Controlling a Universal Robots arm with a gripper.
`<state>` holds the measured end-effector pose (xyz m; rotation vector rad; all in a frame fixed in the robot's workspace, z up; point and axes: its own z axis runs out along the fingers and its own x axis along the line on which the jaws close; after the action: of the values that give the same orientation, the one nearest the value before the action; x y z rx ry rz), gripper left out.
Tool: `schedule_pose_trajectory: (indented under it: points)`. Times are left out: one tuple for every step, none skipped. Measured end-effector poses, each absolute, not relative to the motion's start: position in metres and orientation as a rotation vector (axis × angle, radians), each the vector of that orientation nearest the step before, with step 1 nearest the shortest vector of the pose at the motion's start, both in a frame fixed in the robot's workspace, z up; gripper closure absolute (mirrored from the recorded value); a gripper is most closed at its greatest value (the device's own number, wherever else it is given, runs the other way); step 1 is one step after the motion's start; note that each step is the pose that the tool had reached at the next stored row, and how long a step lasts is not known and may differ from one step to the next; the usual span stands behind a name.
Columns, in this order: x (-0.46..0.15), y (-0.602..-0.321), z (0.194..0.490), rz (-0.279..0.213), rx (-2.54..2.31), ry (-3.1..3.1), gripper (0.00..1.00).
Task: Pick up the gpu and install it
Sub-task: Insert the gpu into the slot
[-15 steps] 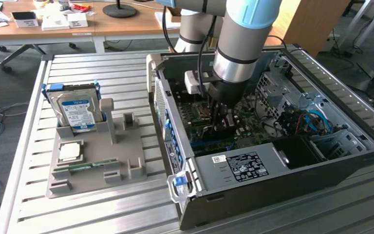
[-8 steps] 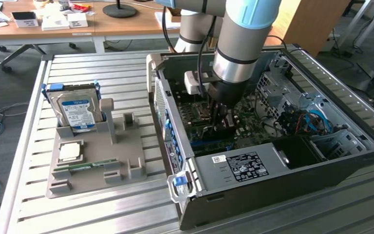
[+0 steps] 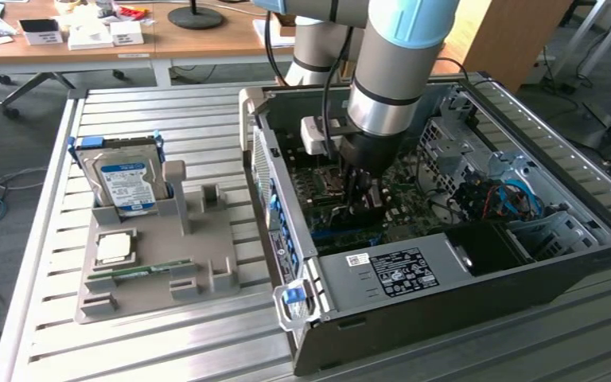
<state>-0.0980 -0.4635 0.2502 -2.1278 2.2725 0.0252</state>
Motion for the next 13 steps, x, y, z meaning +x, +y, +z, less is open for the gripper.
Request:
schedule_pose_trajectory:
  points:
    - [-0.098,-0.4635,0.2502,0.025,-2.128,2.273,0.74]
    - [-0.098,-0.4635,0.2502,0.025,-2.128,2.273,0.74]
    - [-0.098,-0.4635,0.2503,0.025,-2.128,2.273,0.74]
    - [-0.098,-0.4635,0.2503,0.025,-2.128,2.273,0.74]
    - [-0.098,-0.4635,0.2503,0.025,-2.128,2.273,0.74]
    - [-0.098,-0.4635,0.2502,0.025,-2.128,2.273,0.74]
    - [-0.098,-0.4635,0.2502,0.025,-2.128,2.273,0.74]
    - [-0.098,-0.4635,0.2503,0.025,-2.128,2.273,0.74]
    - [-0.098,-0.4635,0.2502,0.025,-2.128,2.273,0.74]
    - [-0.098,-0.4635,0.2499,0.025,-2.128,2.273,0.74]
    - [-0.0981,-0.4634,0.2495,0.026,-2.128,2.272,0.74]
    - [-0.0981,-0.4634,0.2493,0.026,-2.127,2.272,0.74]
    - [-0.0981,-0.4634,0.2493,0.026,-2.127,2.272,0.74]
